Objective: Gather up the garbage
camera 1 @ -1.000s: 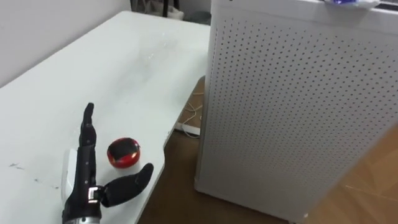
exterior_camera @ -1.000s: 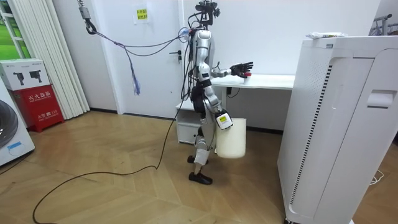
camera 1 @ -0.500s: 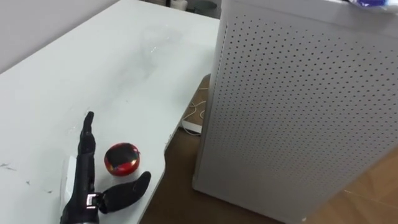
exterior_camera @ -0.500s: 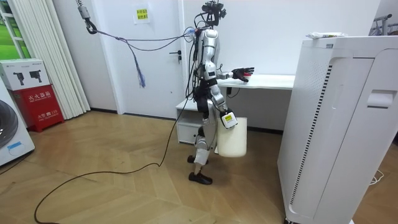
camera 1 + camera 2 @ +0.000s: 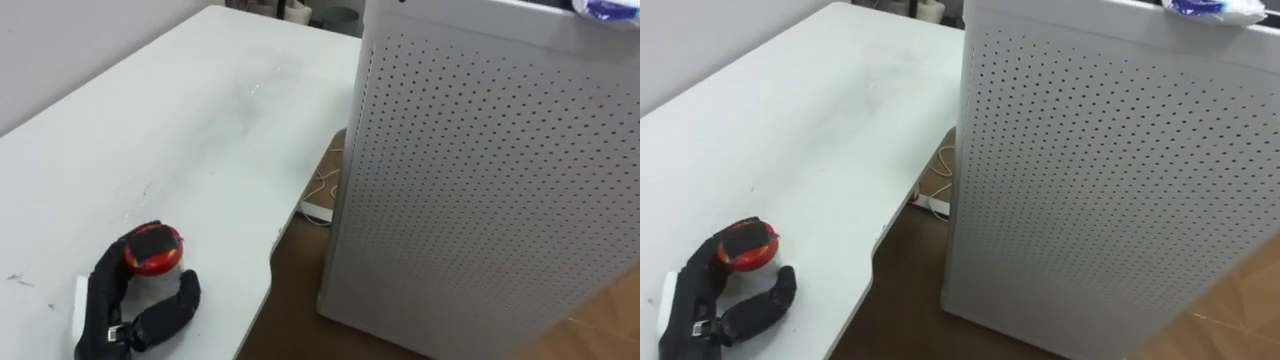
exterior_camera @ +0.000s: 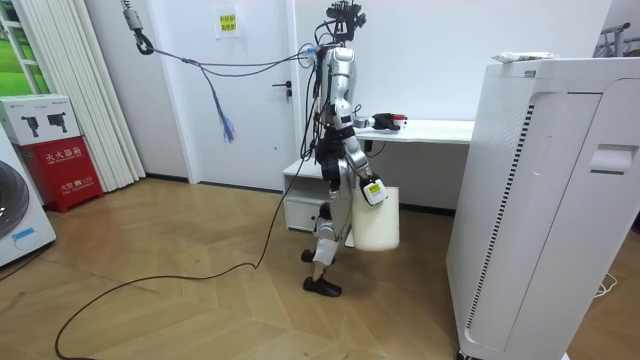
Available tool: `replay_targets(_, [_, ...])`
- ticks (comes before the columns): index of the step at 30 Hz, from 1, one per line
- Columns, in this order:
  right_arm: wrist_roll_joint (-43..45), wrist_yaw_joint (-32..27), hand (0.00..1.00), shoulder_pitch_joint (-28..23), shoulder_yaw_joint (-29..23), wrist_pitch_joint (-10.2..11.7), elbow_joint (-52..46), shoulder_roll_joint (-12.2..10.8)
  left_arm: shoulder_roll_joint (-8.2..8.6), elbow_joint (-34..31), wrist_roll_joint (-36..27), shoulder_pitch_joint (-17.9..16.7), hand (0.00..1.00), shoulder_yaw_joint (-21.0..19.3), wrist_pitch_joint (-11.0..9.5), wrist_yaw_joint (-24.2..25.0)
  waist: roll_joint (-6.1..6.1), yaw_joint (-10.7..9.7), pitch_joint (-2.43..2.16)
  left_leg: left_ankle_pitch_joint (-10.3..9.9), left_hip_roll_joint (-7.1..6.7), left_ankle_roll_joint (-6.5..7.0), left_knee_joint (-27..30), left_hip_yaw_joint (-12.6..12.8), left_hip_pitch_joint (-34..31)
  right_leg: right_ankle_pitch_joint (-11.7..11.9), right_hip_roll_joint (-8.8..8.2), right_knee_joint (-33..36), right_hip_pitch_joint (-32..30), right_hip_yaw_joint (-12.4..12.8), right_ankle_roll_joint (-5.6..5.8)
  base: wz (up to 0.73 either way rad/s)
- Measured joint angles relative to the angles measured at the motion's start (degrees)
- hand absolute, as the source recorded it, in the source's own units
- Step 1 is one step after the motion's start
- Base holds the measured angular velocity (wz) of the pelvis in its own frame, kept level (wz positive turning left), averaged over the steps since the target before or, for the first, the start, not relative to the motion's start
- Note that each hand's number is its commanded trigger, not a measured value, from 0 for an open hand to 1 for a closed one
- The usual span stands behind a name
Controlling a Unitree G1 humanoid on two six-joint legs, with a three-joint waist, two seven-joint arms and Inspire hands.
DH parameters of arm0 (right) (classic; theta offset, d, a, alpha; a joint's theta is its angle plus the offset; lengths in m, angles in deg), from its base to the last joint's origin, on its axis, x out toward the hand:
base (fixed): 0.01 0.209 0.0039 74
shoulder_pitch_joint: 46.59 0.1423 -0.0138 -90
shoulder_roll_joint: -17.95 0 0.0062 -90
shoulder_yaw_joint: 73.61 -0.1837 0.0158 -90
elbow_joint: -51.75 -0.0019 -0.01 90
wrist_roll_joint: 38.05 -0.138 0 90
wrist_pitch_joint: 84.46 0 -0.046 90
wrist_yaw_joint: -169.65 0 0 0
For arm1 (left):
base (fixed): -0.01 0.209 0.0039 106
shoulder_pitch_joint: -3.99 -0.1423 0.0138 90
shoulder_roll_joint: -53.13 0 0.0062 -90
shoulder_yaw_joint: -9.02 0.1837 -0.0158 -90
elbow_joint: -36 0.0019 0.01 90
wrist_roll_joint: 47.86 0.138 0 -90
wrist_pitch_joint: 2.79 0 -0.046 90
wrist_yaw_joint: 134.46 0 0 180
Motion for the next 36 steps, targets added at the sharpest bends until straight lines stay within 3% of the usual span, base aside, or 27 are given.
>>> replay_targets(3, [0.33,0.19,1.0,-0.08,0.05,0.0,0.0,0.0,0.17,1.13,-0.78,0.4,1.0,0.11,-1.05,0.01,-0.02,-0.1,-0.01,0.01,-0.13,-0.01,-0.09,-0.02,0.47,0.0,-0.07,0.0,0.36,-0.05,0.0,0.0])
replay_targets(9, [0.34,0.87,1.0,-0.22,0.67,-0.01,-0.11,0.01,0.05,3.45,-2.19,2.02,1.0,-0.14,-1.06,0.01,-0.14,-0.25,-0.08,0.05,-0.2,-0.08,-0.05,0.28,1.13,0.01,-0.12,-1.09,1.8,-0.04,-0.01,0.01])
replay_targets(12, [0.36,0.94,1.0,-0.3,1.22,-0.08,-0.1,-0.05,0.11,4.02,-2.24,1.84,1.0,-0.14,-1.07,0.06,-0.58,-0.6,-0.08,0.87,-0.39,-1.48,0.85,3.47,0.9,0.39,-1.03,-2.57,3.45,0.74,0.06,0.09])
replay_targets(14, [0.32,1.0,1.0,-0.25,1.19,-0.07,-0.11,-0.05,0.2,4.11,-2.61,1.89,1.0,-0.14,-0.81,0.06,-0.45,-0.66,-0.18,1.08,-0.07,-1.74,-0.48,5.01,1.86,0.44,-0.56,-2.93,3.79,0.8,0.16,0.06])
replay_targets(17, [0.35,0.94,1.0,-0.22,1.19,-0.07,-0.18,-0.04,0.05,3.99,-2.73,2.6,1.0,-0.23,-0.63,0.09,0.04,-0.19,-0.33,1.11,0.48,-1.72,-1.81,4.11,2.43,0.35,0.15,-1.76,1.97,-0.16,0.01,-0.12])
replay_targets(18, [0.37,0.74,1.0,-0.19,1.21,-0.07,-0.53,-0.01,-0.14,3.78,-2.89,2.35,1.0,-0.63,-0.61,0.08,0.74,0.21,-0.23,1.1,0.97,-1.72,-1.79,1.86,2.64,-0.17,1.49,-1.36,0.24,-0.12,-1.16,-0.53])
replay_targets(19, [0.57,0.71,1.0,0.04,1.29,-0.1,-1.61,-0.3,-0.22,2.71,-3.37,1.66,1.0,-2.16,-0.65,0.08,0.69,0.2,-0.12,1.08,1.18,-1.74,-1.21,0.03,2.05,2.71,4.22,-5.54,-2.45,0.22,-3.83,-0.43])
replay_targets(20, [0.7,0.42,1.0,-0.07,1.27,-0.08,-2.48,-0.14,0.25,2.64,-3.71,1.6,1.0,-2.61,-0.52,0.09,1.31,-0.4,-0.1,0.79,1.59,-2.12,0.14,-0.11,1.02,5.32,4.9,-6.04,-3.3,0.45,-4.07,-0.13])
replay_targets(21, [1.05,-0.08,1.0,-0.29,1.24,-0.12,-2.89,0.0,0.47,1.47,-5.43,1.32,1.0,-2.36,0.81,1.55,1.37,-0.92,-0.1,0.69,1.66,-3.86,3.01,1.73,-1.55,6.85,4.02,-5.74,-2.58,1.0,-4.58,0.51])
replay_targets(22, [0.74,-0.24,1.0,-0.38,1.25,-0.21,-2.67,-0.37,0.69,0.05,-7.27,1.25,1.0,-1.18,2.06,4.04,0.41,-1.95,0.44,0.87,1.73,-4.2,2.43,3.23,-3.68,6.85,3.09,-5.78,-2.33,4.94,-4.51,0.71])
replay_targets(23, [0.35,-0.31,1.0,-0.43,1.09,-0.21,-2.44,-0.4,0.81,-0.83,-7.95,1.64,1.0,0.1,2.86,5.26,0.17,-2.17,0.59,1.07,1.7,-4.23,1.15,3.34,-5.23,6.9,2.64,-5.77,-2.45,6.91,-4.18,0.94])
replay_targets(24, [-0.19,-0.32,1.0,-0.38,0.64,-0.2,-2.18,-0.05,0.88,-2.92,-8.27,2.69,1.0,3.34,3.93,7.41,-0.05,-2.55,0.57,3.88,1.96,-4.39,-2.45,3.44,-8.46,6.68,1.94,-5.36,-3.31,9.4,-2.87,0.66])
replay_targets(25, [-0.13,-0.34,1.0,0.47,0.71,-0.38,-1.43,-0.65,1.19,-4.95,-8.28,2.58,1.0,6.75,4.02,9.36,-0.73,-1.91,0.55,8.45,2.15,-2.38,-2.21,5.77,-10.15,5.34,1.36,-3.76,-5.08,9.54,-1.06,0.44])
replay_targets(28, [0.22,0.6,1.0,2.86,1.34,-0.66,-1.76,-1.27,1.8,-8.27,-8.37,2.56,1.0,13.42,5.9,14.37,-1.09,-1.63,0.51,8.35,1.7,-1.64,-1.87,8.78,-10.19,5.04,0.28,-2.64,-5.9,6.24,-0.57,-0.17])
replay_targets(30, [1.24,0.56,1.0,2.94,1.51,-0.71,-3.62,-1.31,2.44,-10.63,-8.39,2.55,1.0,15.7,6.9,18.6,-0.7,-2.07,0.6,7.98,1.39,-1.03,-1.68,9.67,-10.27,5.04,0.17,-2.72,-5.88,4.83,-0.57,-0.34])
replay_targets(34, [2.15,1.01,1.0,2.02,2.94,-1.29,-5.0,-1.45,3.1,-15.62,-8.8,2.75,1.0,18.85,7.93,25.99,0.15,-4.14,0.46,7.58,1.4,-0.76,-1.48,10.36,-10.22,5.03,0.1,-1.78,-6.24,4.8,-0.54,-0.17])
replay_targets(35, [2.15,1.29,1.0,2.13,3.08,-1.27,-5.0,-1.36,3.22,-16.71,-9.11,2.96,1.0,19.62,7.98,27.93,0.65,-4.71,0.24,7.49,1.52,-0.73,-1.18,10.93,-10.41,5.03,0.1,-1.29,-6.87,4.8,-0.54,-0.24])
replay_targets(36, [2.13,1.46,1.0,2.48,3.12,-1.23,-4.78,-1.23,3.24,-17.13,-9.54,3.92,1.0,20.69,8.08,29.93,1.28,-5.11,0.34,7.28,1.69,-0.7,-0.62,11.42,-10.5,5.02,0.12,-0.69,-7.22,4.92,-0.55,-0.33])
